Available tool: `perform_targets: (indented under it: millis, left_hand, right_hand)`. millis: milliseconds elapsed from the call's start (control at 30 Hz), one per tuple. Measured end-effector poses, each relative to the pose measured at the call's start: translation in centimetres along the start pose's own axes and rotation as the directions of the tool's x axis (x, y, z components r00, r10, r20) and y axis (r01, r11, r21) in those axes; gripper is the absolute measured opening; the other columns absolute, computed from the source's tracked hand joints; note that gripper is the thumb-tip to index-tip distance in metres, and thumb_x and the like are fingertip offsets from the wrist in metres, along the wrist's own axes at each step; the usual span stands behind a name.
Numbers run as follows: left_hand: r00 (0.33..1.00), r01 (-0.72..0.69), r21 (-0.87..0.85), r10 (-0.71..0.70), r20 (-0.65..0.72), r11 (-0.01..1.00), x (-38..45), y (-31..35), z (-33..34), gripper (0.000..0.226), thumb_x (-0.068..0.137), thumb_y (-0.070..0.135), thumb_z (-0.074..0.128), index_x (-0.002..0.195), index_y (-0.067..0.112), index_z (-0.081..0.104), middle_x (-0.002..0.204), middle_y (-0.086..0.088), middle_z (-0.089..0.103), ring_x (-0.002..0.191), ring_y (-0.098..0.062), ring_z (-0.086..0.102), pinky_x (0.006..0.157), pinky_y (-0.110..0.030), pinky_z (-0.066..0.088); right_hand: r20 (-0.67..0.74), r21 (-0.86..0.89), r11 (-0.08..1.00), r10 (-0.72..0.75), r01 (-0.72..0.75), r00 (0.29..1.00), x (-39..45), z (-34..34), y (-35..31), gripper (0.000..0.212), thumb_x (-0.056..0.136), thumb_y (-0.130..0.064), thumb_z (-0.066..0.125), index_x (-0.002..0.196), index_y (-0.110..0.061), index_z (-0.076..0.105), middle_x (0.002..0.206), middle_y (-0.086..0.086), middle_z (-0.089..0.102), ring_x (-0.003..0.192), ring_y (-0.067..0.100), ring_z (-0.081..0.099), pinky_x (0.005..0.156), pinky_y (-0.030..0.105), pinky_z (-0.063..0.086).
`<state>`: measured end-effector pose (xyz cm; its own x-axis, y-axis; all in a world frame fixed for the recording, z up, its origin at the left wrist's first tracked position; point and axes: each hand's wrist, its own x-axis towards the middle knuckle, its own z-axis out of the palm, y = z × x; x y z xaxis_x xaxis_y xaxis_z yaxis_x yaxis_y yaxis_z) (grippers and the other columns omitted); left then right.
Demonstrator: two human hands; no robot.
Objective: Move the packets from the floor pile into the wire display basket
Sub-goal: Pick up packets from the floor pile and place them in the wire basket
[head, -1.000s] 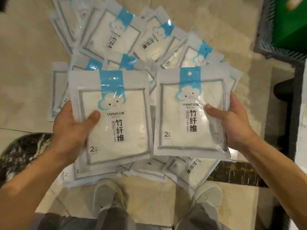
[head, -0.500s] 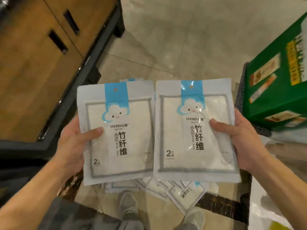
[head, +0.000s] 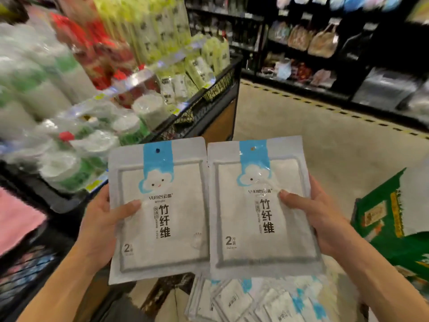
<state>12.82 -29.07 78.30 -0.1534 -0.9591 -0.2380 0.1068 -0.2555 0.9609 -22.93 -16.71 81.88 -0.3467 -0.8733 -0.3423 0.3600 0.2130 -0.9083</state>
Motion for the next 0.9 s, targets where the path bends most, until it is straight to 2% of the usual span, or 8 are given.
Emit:
perform_targets:
  millis: [167, 267, 400, 500, 633, 900]
  left_hand:
    - [0.987, -0.139, -0.016, 0.138, -0.086, 0.990, -5.6, 8.4, -4.5, 0.057, 0.077, -0.002, 0.064, 0.133, 0.003, 0.055, 0.119, -0.020, 0.072, 0.096, -0.038, 0.074, 0.071, -0.048, 0.064]
    - [0.964, -0.208, -0.027, 0.200, -0.173, 0.978, -9.4, 11.8, -6.5, 0.051, 0.073, -0.004, 0.064, 0.123, 0.006, 0.063, 0.110, -0.016, 0.076, 0.087, -0.032, 0.076, 0.069, -0.044, 0.065]
    - [0.930, -0.263, -0.049, 0.240, -0.277, 0.964, -14.4, 13.4, -8.7, 0.061, 0.072, -0.004, 0.072, 0.131, 0.005, 0.059, 0.119, -0.021, 0.072, 0.098, -0.040, 0.073, 0.075, -0.049, 0.064]
    - [0.895, -0.297, -0.058, 0.257, -0.366, 0.953, -18.8, 13.7, -9.3, 0.057, 0.074, -0.002, 0.071, 0.128, 0.009, 0.061, 0.117, -0.021, 0.073, 0.099, -0.043, 0.072, 0.074, -0.054, 0.063]
    - [0.818, -0.339, -0.032, 0.278, -0.504, 0.940, -25.7, 12.9, -9.1, 0.058, 0.074, -0.002, 0.069, 0.130, 0.008, 0.060, 0.117, -0.021, 0.073, 0.098, -0.040, 0.073, 0.072, -0.050, 0.064]
    - [0.635, -0.399, -0.024, 0.258, -0.729, 0.917, -40.1, 10.0, -8.4, 0.053, 0.074, -0.005, 0.067, 0.126, 0.003, 0.060, 0.116, -0.023, 0.073, 0.094, -0.038, 0.075, 0.069, -0.044, 0.064]
  right_hand:
    - [0.145, -0.030, 0.997, -0.073, 0.078, 0.987, -3.2, 6.8, -5.5, 0.044, 0.089, 0.003, 0.066, 0.126, -0.019, 0.061, 0.108, 0.017, 0.077, 0.085, 0.035, 0.076, 0.066, 0.048, 0.064]
    - [0.240, -0.045, 0.994, -0.084, 0.098, 0.967, -4.8, 10.1, -7.7, 0.044, 0.091, 0.003, 0.066, 0.127, -0.022, 0.060, 0.109, 0.017, 0.076, 0.087, 0.037, 0.076, 0.063, 0.048, 0.064]
    - [0.362, -0.047, 0.990, -0.107, 0.133, 0.926, -6.2, 12.9, -9.4, 0.043, 0.091, 0.003, 0.066, 0.125, -0.022, 0.061, 0.107, 0.017, 0.077, 0.083, 0.033, 0.077, 0.061, 0.046, 0.064]
    - [0.466, -0.039, 0.987, -0.121, 0.157, 0.877, -7.1, 14.6, -10.1, 0.044, 0.090, 0.006, 0.065, 0.125, -0.020, 0.061, 0.107, 0.015, 0.077, 0.083, 0.031, 0.077, 0.063, 0.045, 0.064]
    - [0.599, -0.043, 0.984, -0.115, 0.176, 0.793, -8.9, 16.4, -10.0, 0.043, 0.089, 0.007, 0.065, 0.123, -0.020, 0.062, 0.102, 0.011, 0.079, 0.080, 0.026, 0.077, 0.061, 0.039, 0.063]
    - [0.798, -0.112, 0.984, 0.005, 0.139, 0.603, -14.9, 19.4, -7.1, 0.047, 0.088, 0.000, 0.070, 0.127, -0.024, 0.060, 0.106, 0.012, 0.078, 0.088, 0.034, 0.077, 0.063, 0.042, 0.064]
